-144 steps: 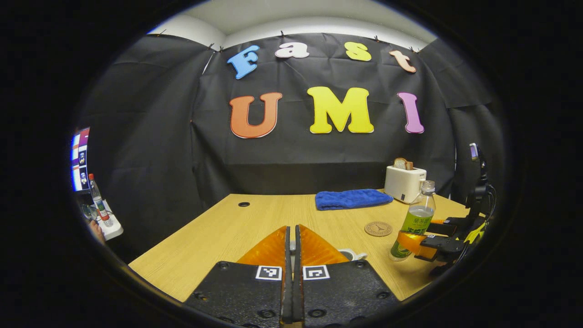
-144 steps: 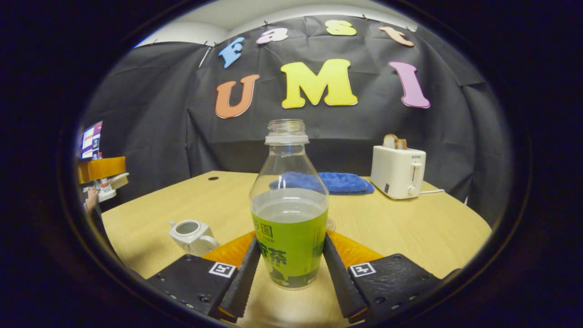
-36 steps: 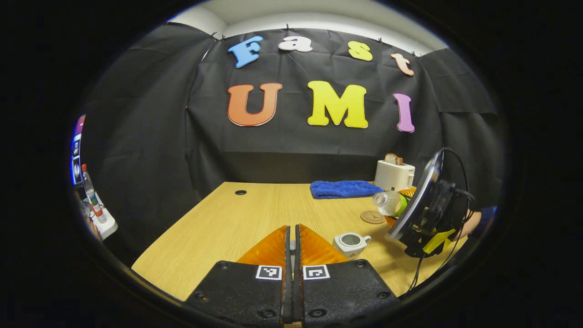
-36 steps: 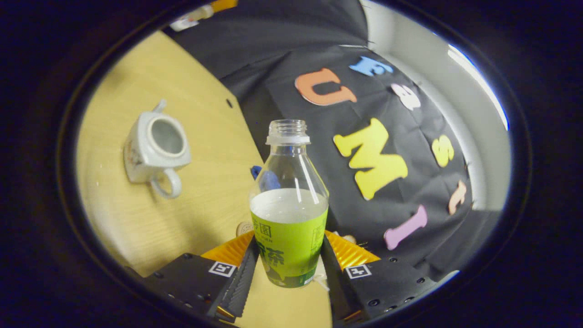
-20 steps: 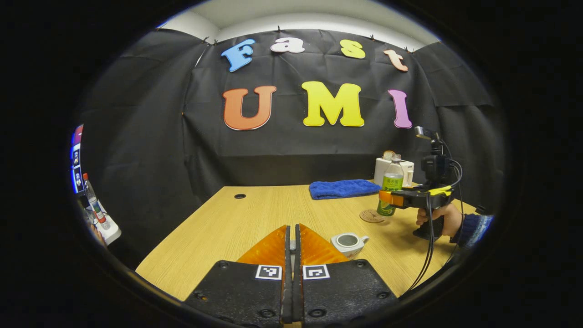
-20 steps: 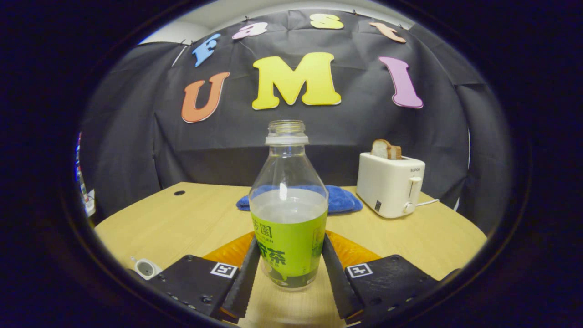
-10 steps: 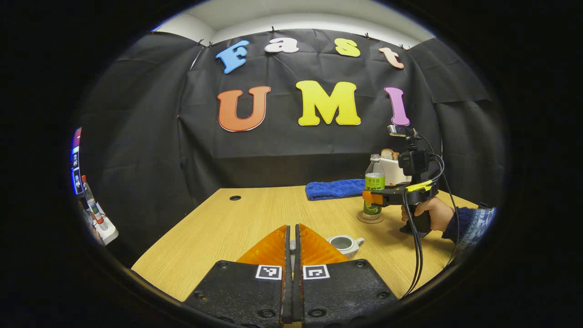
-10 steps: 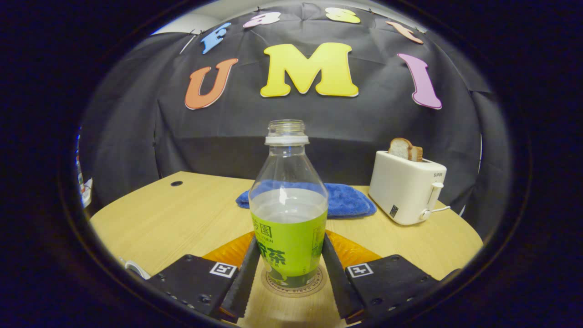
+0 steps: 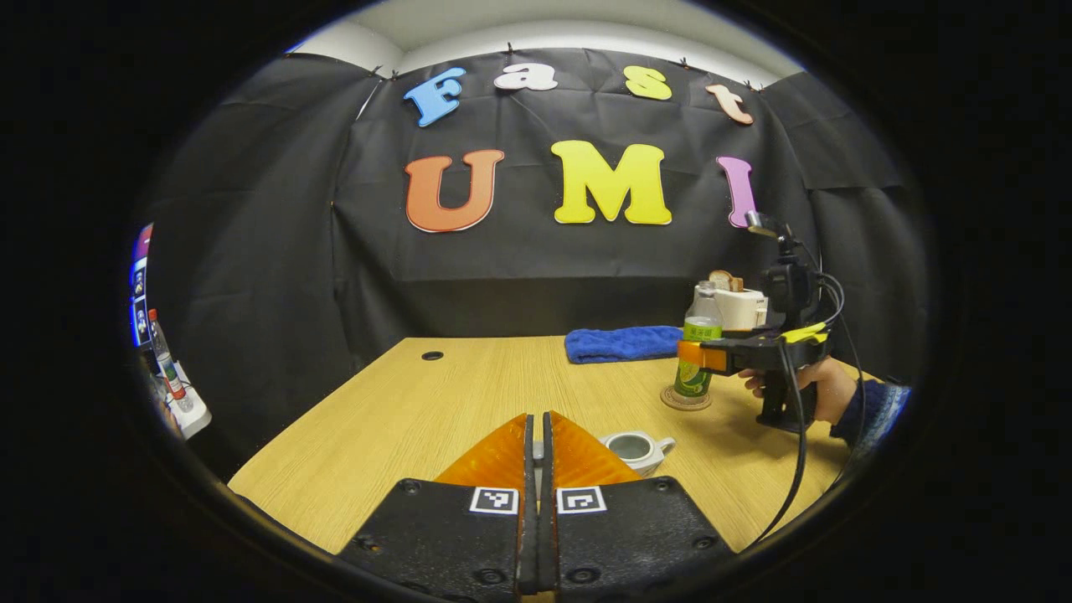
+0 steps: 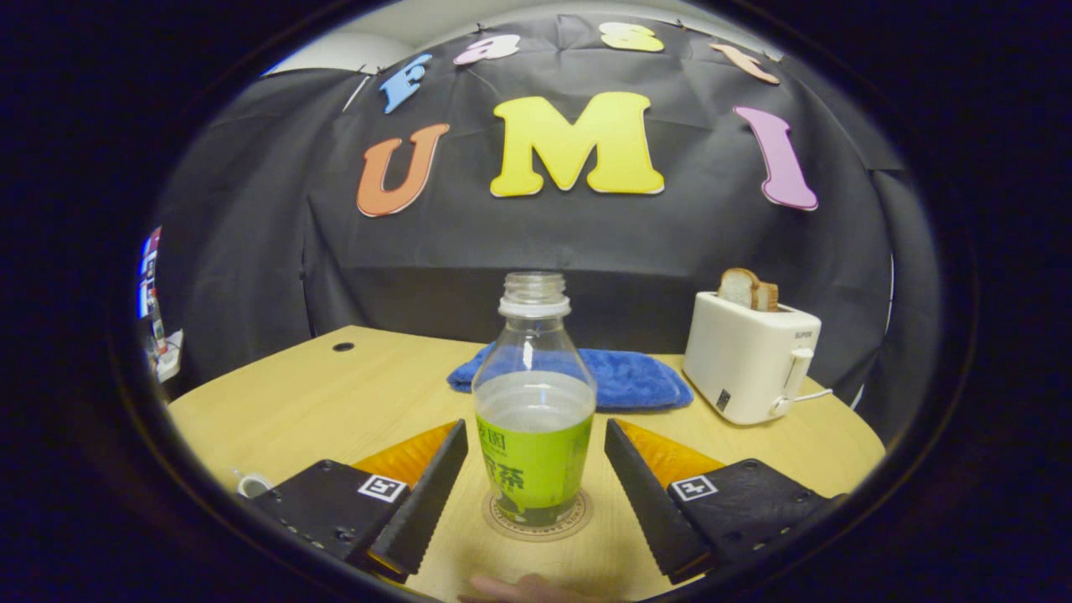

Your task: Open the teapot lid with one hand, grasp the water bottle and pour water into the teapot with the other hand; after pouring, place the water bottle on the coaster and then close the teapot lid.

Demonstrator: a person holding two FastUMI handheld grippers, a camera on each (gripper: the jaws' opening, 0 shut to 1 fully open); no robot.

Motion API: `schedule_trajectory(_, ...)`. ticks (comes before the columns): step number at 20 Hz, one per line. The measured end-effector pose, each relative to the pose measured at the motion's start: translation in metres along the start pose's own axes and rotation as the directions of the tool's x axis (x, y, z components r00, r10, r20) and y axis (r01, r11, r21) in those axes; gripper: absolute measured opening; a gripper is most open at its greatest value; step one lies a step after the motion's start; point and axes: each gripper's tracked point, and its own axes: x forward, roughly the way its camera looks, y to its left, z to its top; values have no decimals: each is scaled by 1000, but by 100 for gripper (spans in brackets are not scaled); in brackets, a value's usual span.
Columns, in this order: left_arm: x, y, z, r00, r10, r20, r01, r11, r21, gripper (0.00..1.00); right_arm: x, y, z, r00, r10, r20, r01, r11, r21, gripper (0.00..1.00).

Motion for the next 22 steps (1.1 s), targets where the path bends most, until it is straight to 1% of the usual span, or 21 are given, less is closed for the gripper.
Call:
schedule_trajectory(3, 2, -8, 0, 1000, 3, 12, -3, 1000, 9, 3, -31, -5, 13, 998, -1, 61, 1, 1000, 0, 98)
schedule_trajectory(6, 3, -23, 5, 999, -12, 45, 12, 1000, 8, 3, -68, -15, 15, 993, -12, 121, 12, 1000, 1, 96)
schedule_trajectory(8, 5, -35, 9, 997, -23, 71, 23, 1000, 10, 3, -93, -26, 6, 989, -29, 144, 31, 1000, -6, 96)
schedule_trajectory(14, 15, -64, 25, 986, -60, 153, 56, 998, 28, 3, -156, -51, -15, 983, -35, 178, 29, 999, 40, 96)
schedule_trajectory(17, 30, -74, 19, 990, -67, 126, 68, 998, -6, 3, -179, -58, -18, 980, -36, 197, 28, 999, 45, 96)
schedule_trajectory(20, 44, -81, 8, 992, -71, 100, 74, 997, -22, 3, -193, -65, -19, 969, -67, 240, 58, 997, 46, 96)
schedule_trajectory(22, 55, -83, -6, 996, -63, 63, 65, 998, -18, 3, -198, -60, -25, 966, -54, 252, 40, 997, 59, 96)
